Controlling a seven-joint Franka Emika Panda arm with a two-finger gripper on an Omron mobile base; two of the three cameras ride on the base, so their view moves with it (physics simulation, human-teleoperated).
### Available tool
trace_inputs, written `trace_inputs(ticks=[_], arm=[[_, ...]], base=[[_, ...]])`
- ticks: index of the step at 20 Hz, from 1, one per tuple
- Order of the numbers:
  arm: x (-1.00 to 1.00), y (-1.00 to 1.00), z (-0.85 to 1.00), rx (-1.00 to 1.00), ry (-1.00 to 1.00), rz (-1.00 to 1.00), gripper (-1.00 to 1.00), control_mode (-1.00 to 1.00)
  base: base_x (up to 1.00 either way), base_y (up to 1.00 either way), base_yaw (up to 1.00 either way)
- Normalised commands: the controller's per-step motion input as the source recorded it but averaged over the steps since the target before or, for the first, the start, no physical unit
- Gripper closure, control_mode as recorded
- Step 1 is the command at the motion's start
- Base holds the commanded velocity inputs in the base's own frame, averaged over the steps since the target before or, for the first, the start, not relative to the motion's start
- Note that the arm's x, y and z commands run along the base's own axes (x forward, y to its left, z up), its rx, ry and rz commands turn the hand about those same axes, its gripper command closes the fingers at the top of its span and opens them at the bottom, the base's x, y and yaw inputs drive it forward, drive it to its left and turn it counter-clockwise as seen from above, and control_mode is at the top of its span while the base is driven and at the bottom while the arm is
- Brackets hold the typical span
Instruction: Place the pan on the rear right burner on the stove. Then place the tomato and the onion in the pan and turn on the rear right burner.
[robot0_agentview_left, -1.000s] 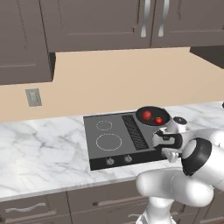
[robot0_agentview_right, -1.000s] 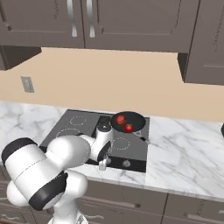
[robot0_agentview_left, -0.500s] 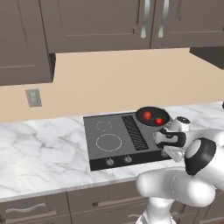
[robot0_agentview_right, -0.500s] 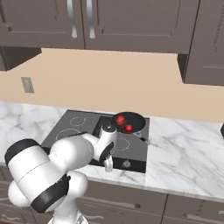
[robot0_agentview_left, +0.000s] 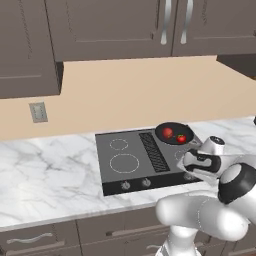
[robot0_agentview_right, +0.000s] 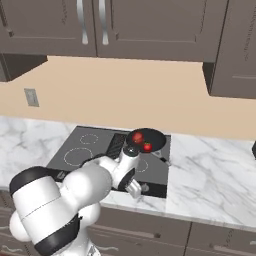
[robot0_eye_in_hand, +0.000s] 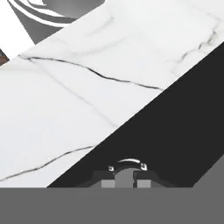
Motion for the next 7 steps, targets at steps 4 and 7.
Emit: trace_inputs(ticks=[4, 7], arm=[[0.16, -0.98, -0.25, -0.01, -0.26, 0.46, 1.0, -1.0], [0.3, -0.93, -0.2, -0.02, -0.35, 0.45, 1.0, -1.0]], base=[[0.0, 0.0, 0.0], [0.0, 0.0, 0.0]])
